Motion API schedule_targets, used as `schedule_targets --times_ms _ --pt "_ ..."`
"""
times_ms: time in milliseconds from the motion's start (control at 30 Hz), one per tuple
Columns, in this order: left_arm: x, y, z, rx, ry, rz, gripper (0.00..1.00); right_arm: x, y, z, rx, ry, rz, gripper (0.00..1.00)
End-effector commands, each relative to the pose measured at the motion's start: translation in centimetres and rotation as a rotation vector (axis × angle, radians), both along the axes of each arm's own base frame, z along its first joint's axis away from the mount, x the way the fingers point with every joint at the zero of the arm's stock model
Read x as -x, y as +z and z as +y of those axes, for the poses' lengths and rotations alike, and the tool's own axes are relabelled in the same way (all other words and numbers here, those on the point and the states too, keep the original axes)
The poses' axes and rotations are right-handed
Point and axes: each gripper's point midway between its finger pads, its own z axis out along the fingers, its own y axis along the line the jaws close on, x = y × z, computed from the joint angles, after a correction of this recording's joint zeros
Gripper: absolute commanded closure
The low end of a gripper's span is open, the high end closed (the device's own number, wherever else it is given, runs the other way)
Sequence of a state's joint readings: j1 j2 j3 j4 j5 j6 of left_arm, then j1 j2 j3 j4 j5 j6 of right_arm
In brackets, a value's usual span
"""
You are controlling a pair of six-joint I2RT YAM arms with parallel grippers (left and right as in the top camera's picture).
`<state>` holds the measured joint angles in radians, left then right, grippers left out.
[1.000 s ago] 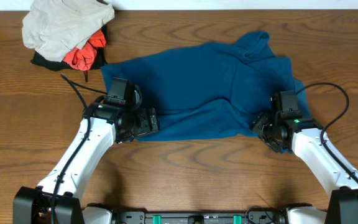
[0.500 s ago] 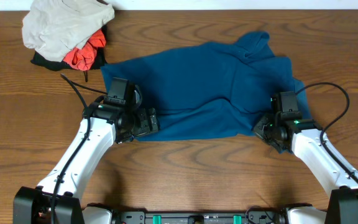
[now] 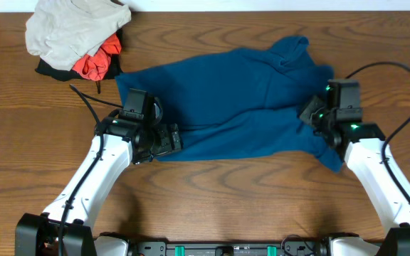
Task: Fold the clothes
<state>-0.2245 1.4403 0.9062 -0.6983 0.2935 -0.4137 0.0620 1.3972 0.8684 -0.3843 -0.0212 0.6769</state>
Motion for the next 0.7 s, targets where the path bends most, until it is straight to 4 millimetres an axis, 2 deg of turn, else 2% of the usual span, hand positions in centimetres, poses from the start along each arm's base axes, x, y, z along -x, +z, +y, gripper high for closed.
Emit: schedule_targets --times_ms 0,100,133,233,267,367,533,567,600,667 --pt "0.1 -0.1 -0.2 0.003 -0.028 0.001 0.07 -0.7 1.1 -1.6 0.081 0.031 -0.041 0.98" --pt "0.1 -0.1 -0.2 -0.003 -0.057 -0.007 0.08 -0.7 0.7 -2.6 0.129 0.036 -0.03 0.88" --pt "0.1 -0.1 -0.2 -0.004 -0.064 -0.009 0.07 -0.7 0.6 -2.7 0.144 0.044 -0.027 0.78" --pt "0.2 -0.1 -0.2 -0.005 -0.066 -0.01 0.07 -0.6 0.4 -3.5 0.197 0.044 -0.017 0.29" --pt "0.2 -0.1 -0.2 -0.005 -0.066 -0.009 0.07 -0.6 0.5 -3.7 0.207 0.041 -0.016 0.21" --pt "0.3 -0.1 -0.1 -0.006 -0.066 -0.004 0.07 -0.6 0.5 -4.3 0.27 0.061 -0.012 0.19" --pt "0.9 -0.3 0.0 -0.009 -0.067 0.021 0.08 0.7 0.3 -7.0 0.435 0.032 0.062 0.19" --pt "1.0 -0.3 -0.1 -0.007 -0.069 0.027 0.08 0.9 0.1 -6.5 0.405 0.043 0.069 0.19" --pt "1.2 -0.2 -0.3 0.002 -0.082 0.032 0.08 0.9 -0.1 -5.2 0.342 0.089 0.068 0.19" --pt "1.6 0.0 -1.6 0.048 -0.145 0.028 0.08 0.8 -0.2 -1.8 0.205 0.239 0.042 0.2"
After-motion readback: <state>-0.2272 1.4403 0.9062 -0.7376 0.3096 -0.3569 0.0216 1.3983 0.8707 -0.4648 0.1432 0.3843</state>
